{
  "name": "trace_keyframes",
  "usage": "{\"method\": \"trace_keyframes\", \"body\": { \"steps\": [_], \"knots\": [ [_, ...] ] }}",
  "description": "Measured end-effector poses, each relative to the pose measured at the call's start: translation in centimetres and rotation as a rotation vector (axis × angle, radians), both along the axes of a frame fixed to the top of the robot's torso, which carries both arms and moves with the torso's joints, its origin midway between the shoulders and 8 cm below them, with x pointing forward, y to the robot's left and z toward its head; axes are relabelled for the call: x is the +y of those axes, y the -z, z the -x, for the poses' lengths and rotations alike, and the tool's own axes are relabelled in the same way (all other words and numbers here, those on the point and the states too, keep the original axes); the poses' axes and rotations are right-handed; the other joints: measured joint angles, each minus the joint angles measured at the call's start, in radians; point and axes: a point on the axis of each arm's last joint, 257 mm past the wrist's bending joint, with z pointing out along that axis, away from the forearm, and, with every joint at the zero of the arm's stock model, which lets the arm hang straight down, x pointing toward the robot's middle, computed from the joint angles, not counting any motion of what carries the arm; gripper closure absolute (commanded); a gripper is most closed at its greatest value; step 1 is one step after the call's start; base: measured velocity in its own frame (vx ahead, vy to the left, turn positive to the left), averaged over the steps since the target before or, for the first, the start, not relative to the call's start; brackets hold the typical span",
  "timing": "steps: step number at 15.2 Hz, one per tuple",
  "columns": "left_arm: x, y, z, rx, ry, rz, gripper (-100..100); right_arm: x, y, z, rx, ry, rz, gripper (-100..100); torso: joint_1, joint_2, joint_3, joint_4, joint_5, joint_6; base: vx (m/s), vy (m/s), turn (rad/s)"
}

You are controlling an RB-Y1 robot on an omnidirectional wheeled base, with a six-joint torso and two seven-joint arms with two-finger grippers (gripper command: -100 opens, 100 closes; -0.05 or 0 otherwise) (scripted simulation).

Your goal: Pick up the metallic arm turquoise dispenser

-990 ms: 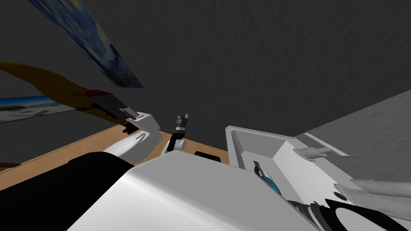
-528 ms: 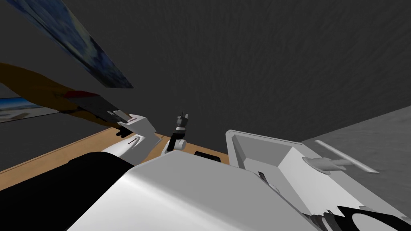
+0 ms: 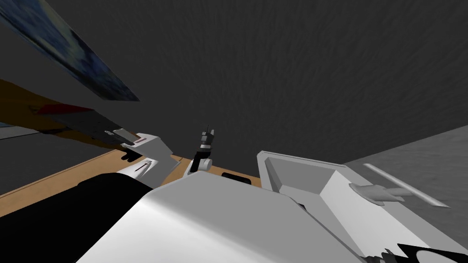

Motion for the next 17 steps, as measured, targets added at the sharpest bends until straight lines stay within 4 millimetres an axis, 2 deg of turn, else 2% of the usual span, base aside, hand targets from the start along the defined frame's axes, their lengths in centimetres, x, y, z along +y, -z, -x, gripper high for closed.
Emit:
{"method": "trace_keyframes", "body": {
  "steps": [10, 13, 14, 17],
  "knots": [
    [0.0, 0.1, 0.0, 0.001, 0.001, 0.000, 0, -2.4, 1.2, 1.3, -0.025, -0.043, 0.005, -100, -0.012, 0.006, 0.004, 0.002, -0.004, 0.006, 0.037, 0.027, -0.054],
    [-0.3, 0.5, 0.0, 0.013, 0.008, 0.004, 0, -3.0, 1.5, 1.6, -0.034, -0.062, 0.006, -100, -0.012, 0.004, 0.005, 0.006, -0.007, 0.015, 0.024, 0.022, -0.047],
    [-0.4, 0.7, -0.1, 0.016, 0.009, 0.005, 0, -3.0, 1.6, 1.7, -0.035, -0.065, 0.006, 100, -0.012, 0.004, 0.005, 0.006, -0.008, 0.016, 0.000, 0.000, 0.000],
    [-0.4, 0.7, -0.1, 0.016, 0.009, 0.005, 0, -3.0, 1.6, 1.7, -0.035, -0.066, 0.005, 100, -0.015, 0.004, 0.005, 0.007, -0.009, 0.016, 0.000, 0.000, 0.000]
  ]
}}
